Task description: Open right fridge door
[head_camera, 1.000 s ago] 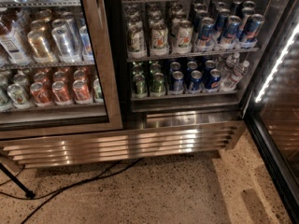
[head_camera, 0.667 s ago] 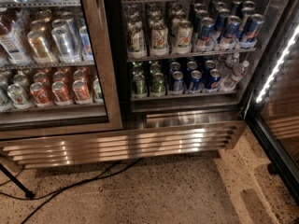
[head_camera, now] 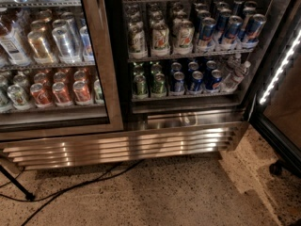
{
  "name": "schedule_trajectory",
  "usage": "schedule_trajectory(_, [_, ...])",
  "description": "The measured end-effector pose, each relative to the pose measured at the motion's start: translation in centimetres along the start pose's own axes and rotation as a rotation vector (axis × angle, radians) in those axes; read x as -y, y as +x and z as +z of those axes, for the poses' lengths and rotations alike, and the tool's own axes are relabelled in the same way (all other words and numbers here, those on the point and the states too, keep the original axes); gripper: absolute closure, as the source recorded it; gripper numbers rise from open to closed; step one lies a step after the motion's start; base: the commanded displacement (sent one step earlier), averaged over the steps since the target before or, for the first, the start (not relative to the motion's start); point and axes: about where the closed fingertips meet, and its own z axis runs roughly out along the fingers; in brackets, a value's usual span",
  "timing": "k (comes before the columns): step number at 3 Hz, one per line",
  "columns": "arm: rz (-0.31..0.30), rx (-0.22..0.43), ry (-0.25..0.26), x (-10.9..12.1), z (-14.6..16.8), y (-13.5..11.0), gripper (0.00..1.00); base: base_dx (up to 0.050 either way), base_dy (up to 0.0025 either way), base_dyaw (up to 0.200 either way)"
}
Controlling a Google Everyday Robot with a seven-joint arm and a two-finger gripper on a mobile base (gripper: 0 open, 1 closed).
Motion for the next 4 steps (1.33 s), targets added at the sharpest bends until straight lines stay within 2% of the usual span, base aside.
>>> schedule_trajectory(2, [0.0,0.0,0.0,0.0,0.0,0.0,0.11,0.0,0.0,0.0])
schedule_trajectory(3, [0.0,0.0,0.0,-0.01,0.0,0.0,0.0,0.0,0.0,0.0])
schedule_trajectory(4, [0.0,0.0,0.0,-0.01,0.0,0.0,0.0,0.0,0.0,0.0])
